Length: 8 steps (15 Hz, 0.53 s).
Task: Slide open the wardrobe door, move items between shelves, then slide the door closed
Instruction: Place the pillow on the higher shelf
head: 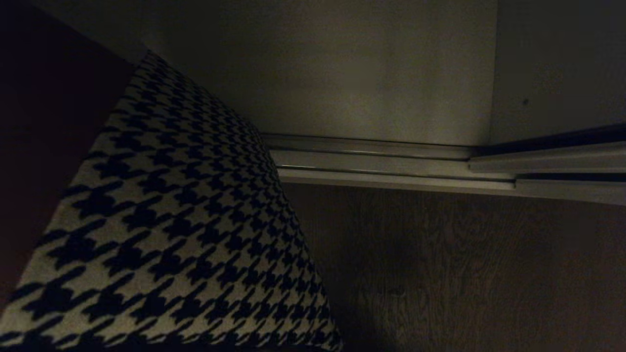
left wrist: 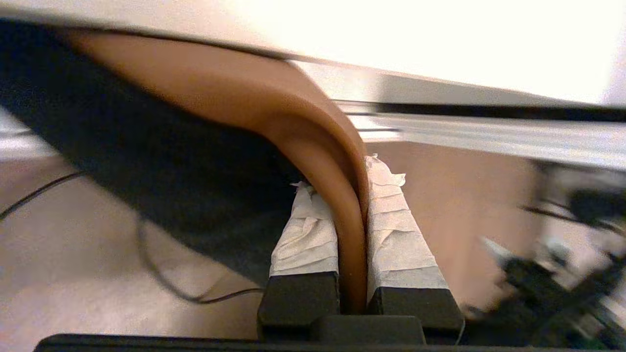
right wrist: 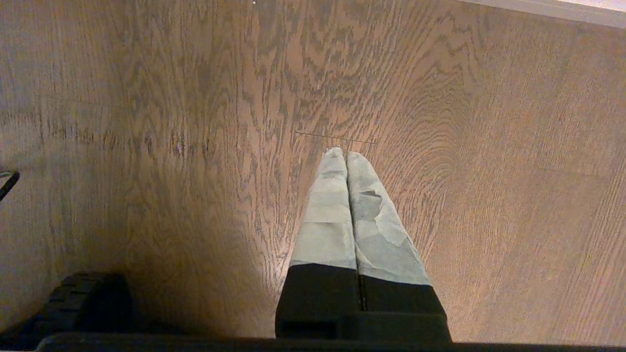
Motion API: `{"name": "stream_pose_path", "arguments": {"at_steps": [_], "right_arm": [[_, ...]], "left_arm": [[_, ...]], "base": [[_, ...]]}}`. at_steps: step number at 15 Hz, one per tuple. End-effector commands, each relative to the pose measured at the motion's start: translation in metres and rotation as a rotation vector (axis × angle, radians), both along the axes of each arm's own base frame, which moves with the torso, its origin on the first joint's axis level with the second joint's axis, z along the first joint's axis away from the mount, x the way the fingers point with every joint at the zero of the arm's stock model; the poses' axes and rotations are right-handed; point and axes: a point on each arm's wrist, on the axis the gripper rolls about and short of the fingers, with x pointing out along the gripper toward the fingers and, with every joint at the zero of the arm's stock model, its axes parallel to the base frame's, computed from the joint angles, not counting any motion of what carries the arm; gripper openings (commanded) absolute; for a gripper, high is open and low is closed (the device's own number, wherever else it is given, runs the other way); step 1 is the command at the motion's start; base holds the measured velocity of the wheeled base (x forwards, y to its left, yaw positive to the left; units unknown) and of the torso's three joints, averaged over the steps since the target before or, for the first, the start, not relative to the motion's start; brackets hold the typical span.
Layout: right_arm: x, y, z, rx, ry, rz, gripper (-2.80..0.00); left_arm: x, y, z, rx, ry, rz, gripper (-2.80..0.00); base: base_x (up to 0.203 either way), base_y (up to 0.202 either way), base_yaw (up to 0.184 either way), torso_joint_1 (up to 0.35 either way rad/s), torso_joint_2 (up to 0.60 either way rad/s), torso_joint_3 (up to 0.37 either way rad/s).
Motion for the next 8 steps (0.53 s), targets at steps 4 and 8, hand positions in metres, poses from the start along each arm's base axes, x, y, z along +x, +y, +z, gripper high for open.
{"name": "stream_pose_path", "arguments": {"at_steps": [4, 8], "right_arm": [[0.0, 0.0, -0.001, 0.0, 0.005, 0.001, -2.8], [0.0, 0.0, -0.001, 0.0, 0.005, 0.001, -2.8]], "left_arm": [[0.018, -0.007, 0.001, 0.0, 0.023, 0.067, -2.8], [0.007, -0.003, 0.002, -0.019, -0.019, 0.011, -2.8]], "base": [[0.0, 0.0, 0.0, 0.0, 0.0, 0.0], [0.0, 0.0, 0.0, 0.0, 0.0, 0.0]]}}
